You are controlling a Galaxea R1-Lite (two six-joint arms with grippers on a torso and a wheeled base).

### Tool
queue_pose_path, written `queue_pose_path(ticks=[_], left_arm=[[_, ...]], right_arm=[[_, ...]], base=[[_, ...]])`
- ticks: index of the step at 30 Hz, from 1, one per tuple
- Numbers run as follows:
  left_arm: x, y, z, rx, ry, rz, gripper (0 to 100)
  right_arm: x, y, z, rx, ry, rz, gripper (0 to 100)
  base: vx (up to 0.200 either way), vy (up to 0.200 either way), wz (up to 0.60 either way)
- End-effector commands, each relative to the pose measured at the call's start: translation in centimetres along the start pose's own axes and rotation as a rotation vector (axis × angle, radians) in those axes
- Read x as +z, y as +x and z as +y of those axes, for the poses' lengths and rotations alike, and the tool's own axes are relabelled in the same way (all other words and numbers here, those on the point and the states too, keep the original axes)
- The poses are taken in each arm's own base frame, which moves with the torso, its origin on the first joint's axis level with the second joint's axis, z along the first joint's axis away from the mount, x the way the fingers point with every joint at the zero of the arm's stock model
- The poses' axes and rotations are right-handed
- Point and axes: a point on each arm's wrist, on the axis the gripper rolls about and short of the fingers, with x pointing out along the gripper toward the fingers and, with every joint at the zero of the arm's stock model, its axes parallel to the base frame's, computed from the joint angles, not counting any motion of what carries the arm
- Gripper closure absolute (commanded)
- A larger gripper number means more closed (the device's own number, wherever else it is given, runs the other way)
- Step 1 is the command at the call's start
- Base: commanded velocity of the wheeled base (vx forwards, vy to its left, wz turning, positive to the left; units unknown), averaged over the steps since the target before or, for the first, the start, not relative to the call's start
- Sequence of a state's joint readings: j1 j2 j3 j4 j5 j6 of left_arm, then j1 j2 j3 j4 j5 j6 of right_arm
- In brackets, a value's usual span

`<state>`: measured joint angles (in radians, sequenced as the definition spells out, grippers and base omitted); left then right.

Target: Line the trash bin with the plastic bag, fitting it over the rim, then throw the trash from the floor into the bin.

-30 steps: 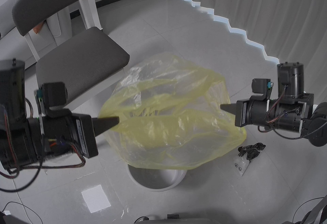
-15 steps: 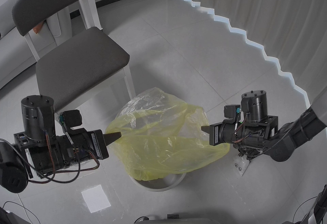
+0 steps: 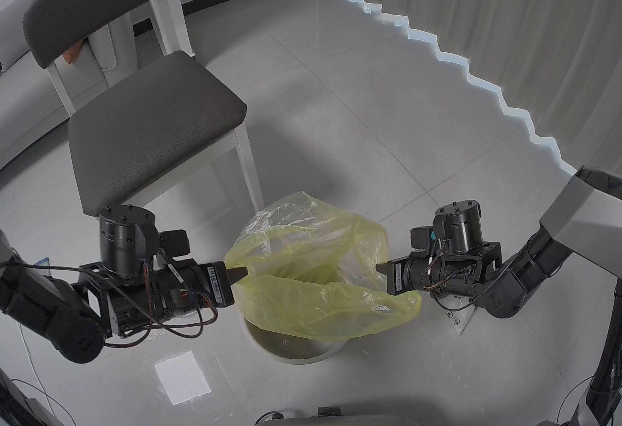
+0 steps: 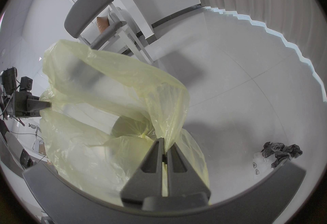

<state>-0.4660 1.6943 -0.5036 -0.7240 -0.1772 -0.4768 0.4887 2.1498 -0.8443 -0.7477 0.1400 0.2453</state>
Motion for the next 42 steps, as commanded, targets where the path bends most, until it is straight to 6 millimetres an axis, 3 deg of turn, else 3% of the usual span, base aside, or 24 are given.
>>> queue_pose_path(ticks=[1,11,23,27,30,36,38,42], left_arm=[[-2.1,3.3,2.3,0.032,-0.026,0.09,100],[-4.1,4.2,6.7,0.021,0.012,0.114,100],[-6.5,3.0,8.6,0.048,0.013,0.13,100],[-6.9,1.7,9.2,0.029,0.018,0.106,100],[-7.2,1.3,9.4,0.021,0.013,0.104,100],[-7.8,1.2,9.4,0.014,0.015,0.108,100],[-7.9,1.8,9.6,0.009,0.02,0.1,100],[-8.6,2.8,10.1,0.003,0.025,0.109,100]], right_arm=[[-0.3,0.4,-0.9,0.002,0.013,0.013,100],[-0.4,3.6,-0.1,0.032,-0.006,0.017,100],[-1.7,6.7,0.7,0.054,-0.021,0.057,100],[-2.0,6.7,2.8,0.095,-0.049,0.062,100],[-2.0,6.8,3.2,0.102,-0.054,0.061,100],[-2.2,5.4,3.1,0.082,-0.052,0.083,100],[-1.8,4.2,2.2,0.062,-0.037,0.08,100],[-1.9,3.8,0.8,0.029,-0.016,0.087,100]], base=[[0.0,0.0,0.0],[0.0,0.0,0.0],[0.0,0.0,0.0],[0.0,0.0,0.0],[0.0,0.0,0.0],[0.0,0.0,0.0],[0.0,0.0,0.0],[0.0,0.0,0.0]])
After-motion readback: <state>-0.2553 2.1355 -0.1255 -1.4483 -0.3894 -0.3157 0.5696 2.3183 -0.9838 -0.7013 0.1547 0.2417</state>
